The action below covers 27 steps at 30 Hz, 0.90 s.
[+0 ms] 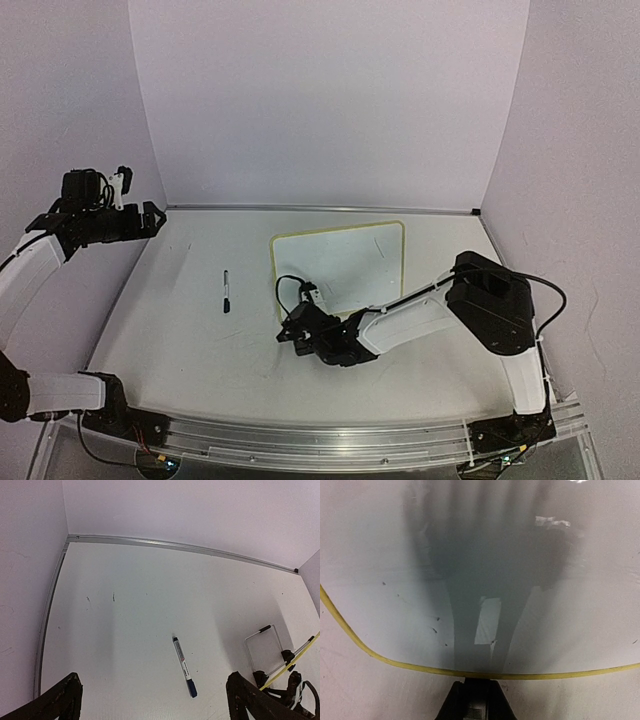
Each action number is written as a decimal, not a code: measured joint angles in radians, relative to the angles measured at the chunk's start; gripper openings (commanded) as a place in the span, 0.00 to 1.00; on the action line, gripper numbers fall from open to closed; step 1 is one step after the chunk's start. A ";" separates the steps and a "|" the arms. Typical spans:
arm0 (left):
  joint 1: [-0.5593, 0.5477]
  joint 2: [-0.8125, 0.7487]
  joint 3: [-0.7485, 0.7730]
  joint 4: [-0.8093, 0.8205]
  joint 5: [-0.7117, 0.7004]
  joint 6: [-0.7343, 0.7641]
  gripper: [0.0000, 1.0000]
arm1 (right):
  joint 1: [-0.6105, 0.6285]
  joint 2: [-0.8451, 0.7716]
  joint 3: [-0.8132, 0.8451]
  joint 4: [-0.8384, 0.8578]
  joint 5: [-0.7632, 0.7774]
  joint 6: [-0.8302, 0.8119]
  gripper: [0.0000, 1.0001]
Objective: Write a sentence on the whiteboard
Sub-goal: Pick up the whiteboard marker from the corner of the board.
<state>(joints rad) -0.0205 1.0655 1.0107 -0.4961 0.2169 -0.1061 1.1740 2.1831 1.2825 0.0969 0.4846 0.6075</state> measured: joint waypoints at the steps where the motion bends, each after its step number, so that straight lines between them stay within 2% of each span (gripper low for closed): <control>1: 0.000 0.000 0.000 0.000 0.001 -0.001 0.99 | 0.000 0.008 0.015 -0.011 0.007 0.007 0.14; 5: 0.000 0.000 0.000 0.000 0.010 -0.009 1.00 | 0.000 0.044 0.076 -0.043 0.031 0.027 0.16; 7: 0.000 0.000 0.000 0.000 0.011 -0.015 0.99 | 0.000 0.054 0.095 -0.052 0.033 0.032 0.19; 12: 0.000 0.008 0.000 0.000 0.010 -0.029 0.97 | 0.001 0.057 0.105 -0.049 0.006 0.030 0.45; 16: -0.002 0.040 0.000 -0.004 0.010 -0.081 0.94 | 0.010 0.025 0.079 -0.043 -0.029 0.019 0.61; 19: -0.025 0.066 -0.006 -0.012 -0.001 -0.138 0.94 | 0.023 -0.067 -0.014 -0.048 -0.055 0.002 0.66; 22: -0.105 0.071 -0.050 0.004 -0.054 -0.196 0.94 | 0.034 -0.197 -0.115 -0.042 -0.082 -0.011 0.72; 27: -0.246 0.146 -0.164 0.060 -0.093 -0.297 0.84 | 0.040 -0.428 -0.256 -0.044 -0.083 -0.032 0.75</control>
<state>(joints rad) -0.2662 1.2117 0.8467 -0.4362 0.1243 -0.4035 1.2143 1.7556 1.0261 0.0525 0.4013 0.5756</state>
